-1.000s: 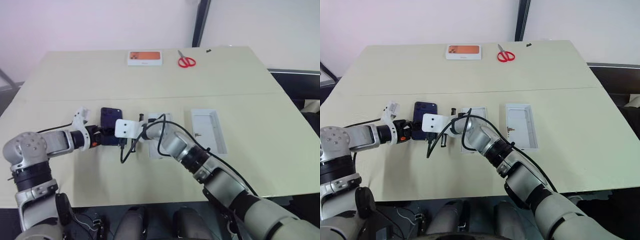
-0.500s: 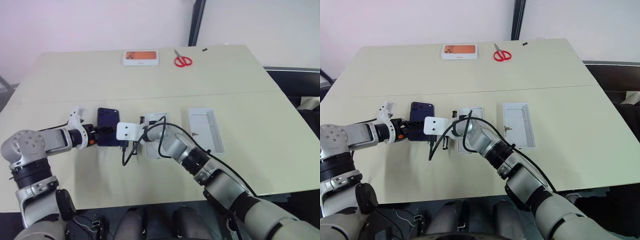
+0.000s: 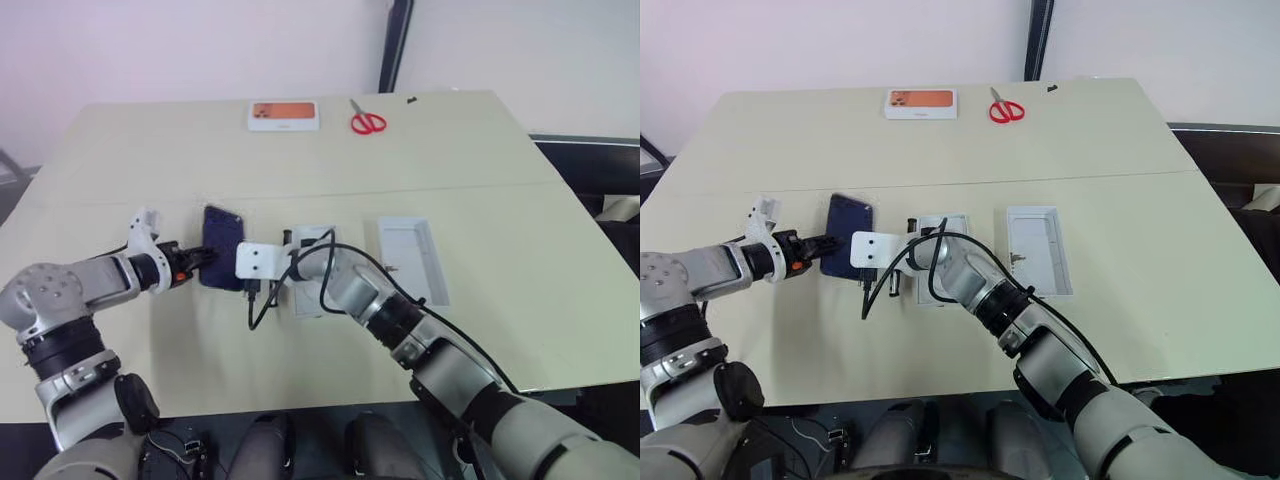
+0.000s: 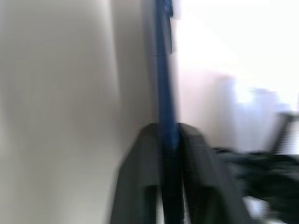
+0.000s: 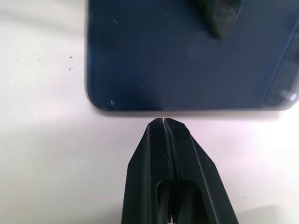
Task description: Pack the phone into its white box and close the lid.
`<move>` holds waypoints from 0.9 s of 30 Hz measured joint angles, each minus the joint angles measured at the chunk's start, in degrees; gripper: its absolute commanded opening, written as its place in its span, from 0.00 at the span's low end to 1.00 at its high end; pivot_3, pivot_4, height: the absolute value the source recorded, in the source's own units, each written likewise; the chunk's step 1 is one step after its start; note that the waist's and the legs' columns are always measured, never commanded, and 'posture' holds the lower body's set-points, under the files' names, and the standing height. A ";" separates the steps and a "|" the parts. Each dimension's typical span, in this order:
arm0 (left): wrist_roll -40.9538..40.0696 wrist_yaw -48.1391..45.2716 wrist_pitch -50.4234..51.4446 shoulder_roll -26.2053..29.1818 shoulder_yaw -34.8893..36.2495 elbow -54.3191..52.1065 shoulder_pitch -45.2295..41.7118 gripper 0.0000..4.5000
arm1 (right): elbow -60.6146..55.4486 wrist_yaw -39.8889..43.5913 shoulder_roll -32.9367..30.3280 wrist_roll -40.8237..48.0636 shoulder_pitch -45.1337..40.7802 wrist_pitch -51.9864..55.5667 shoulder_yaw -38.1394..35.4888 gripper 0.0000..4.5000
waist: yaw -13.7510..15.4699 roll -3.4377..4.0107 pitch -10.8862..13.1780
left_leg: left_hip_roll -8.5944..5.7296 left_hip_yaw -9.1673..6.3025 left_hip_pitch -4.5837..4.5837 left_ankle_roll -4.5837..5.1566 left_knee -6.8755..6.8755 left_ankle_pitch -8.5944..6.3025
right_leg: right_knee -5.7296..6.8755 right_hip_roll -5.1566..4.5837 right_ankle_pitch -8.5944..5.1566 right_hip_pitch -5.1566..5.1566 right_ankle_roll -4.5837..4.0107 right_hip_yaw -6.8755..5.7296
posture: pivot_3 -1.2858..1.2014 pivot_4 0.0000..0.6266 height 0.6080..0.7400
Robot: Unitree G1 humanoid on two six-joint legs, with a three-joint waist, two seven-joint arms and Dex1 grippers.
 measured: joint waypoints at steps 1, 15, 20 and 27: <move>-0.16 0.20 0.00 0.00 0.14 0.00 -0.01 0.00 | -1.17 0.26 -0.53 0.00 0.01 0.34 -0.06 0.00 | -0.02 0.00 0.00 | 0.00 0.00 0.00 -0.01 0.00 0.00 | 0.01 0.00 0.00 0.00 0.00 -0.01 | 0.52 0.24 1.00; -33.97 22.40 -0.80 -12.32 0.00 -3.04 -0.88 0.00 | -35.89 16.29 -21.33 11.96 9.14 17.08 -12.04 0.00 | 1.23 -0.12 0.02 | 0.00 -0.03 -0.14 0.05 0.10 -0.03 | -0.12 -0.03 0.01 0.26 0.02 0.01 | 0.52 0.24 1.00; -54.60 40.64 -12.29 -14.35 -14.45 -7.12 9.60 0.00 | -38.50 18.59 -30.15 15.68 13.52 19.10 -17.23 0.00 | 0.52 -0.15 0.04 | 0.04 0.01 -0.14 0.05 0.06 -0.03 | -0.12 -0.01 0.01 0.21 0.02 0.08 | 0.52 0.24 1.00; -64.06 49.43 -27.27 -13.84 -25.26 -10.95 12.32 0.00 | -38.99 17.29 -33.67 16.41 15.16 19.11 -17.79 0.00 | 0.87 -0.15 0.04 | 0.04 0.03 -0.13 0.04 0.11 -0.02 | -0.18 0.01 0.01 0.28 0.01 0.08 | 0.52 0.24 1.00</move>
